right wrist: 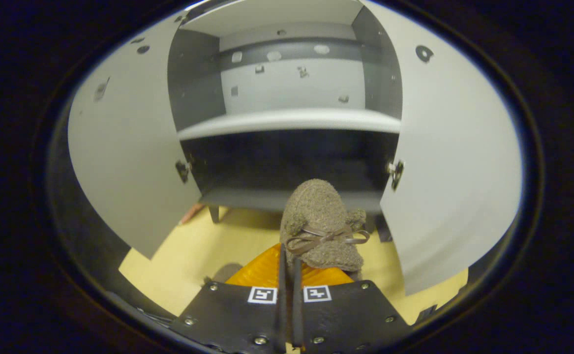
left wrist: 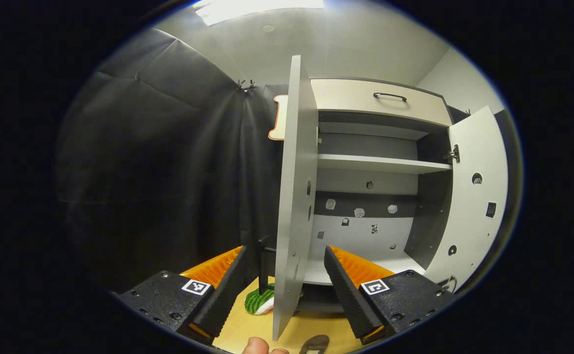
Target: Grab one shoe with the right hand and put it into the shoe cabinet, grab the other shoe with the left hand and put it into the shoe cabinet; then close the right door with the right hand and the left door with the left hand.
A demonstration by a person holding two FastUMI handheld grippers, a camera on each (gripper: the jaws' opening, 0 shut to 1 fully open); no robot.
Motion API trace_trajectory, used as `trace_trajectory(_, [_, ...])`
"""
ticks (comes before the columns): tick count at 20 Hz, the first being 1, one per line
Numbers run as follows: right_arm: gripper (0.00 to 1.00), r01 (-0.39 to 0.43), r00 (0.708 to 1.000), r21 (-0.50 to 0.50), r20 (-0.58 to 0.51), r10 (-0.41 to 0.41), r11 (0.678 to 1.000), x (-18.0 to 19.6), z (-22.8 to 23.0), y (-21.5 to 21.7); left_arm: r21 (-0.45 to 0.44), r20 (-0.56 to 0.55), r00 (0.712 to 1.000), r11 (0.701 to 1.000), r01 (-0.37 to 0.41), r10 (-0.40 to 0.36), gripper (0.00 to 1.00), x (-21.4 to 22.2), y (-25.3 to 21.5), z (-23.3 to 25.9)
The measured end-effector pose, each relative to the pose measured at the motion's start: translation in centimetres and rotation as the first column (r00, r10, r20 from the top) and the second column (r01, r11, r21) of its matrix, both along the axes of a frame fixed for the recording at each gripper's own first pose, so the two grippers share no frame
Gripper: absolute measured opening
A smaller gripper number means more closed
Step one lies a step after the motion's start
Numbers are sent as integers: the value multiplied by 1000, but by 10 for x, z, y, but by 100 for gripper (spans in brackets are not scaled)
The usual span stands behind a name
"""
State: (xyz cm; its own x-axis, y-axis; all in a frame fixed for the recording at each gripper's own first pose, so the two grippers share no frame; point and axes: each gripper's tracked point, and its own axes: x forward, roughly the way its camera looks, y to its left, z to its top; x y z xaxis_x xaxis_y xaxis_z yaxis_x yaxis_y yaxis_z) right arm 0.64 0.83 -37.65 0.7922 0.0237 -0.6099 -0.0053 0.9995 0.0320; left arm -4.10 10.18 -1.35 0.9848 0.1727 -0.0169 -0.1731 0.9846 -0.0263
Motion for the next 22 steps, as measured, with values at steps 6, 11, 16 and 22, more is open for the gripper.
trace_trajectory(6, [6,-7,980,-7,201,9,1000,97,113,-4,-11,3,1000,1000,-10,10,93,-5,4,0])
trace_trajectory(11, [1,-8,967,-59,253,22,998,191,147,-12,-38,-6,999,998,-49,49,95,-11,14,-4])
trace_trajectory(16, [1,23,968,-104,251,4,994,268,145,-22,-22,-5,993,993,-114,114,93,-19,31,-5])
trace_trajectory(22, [1,56,988,-109,148,-39,992,316,98,-37,-20,-36,980,980,-196,195,93,-25,53,-15])
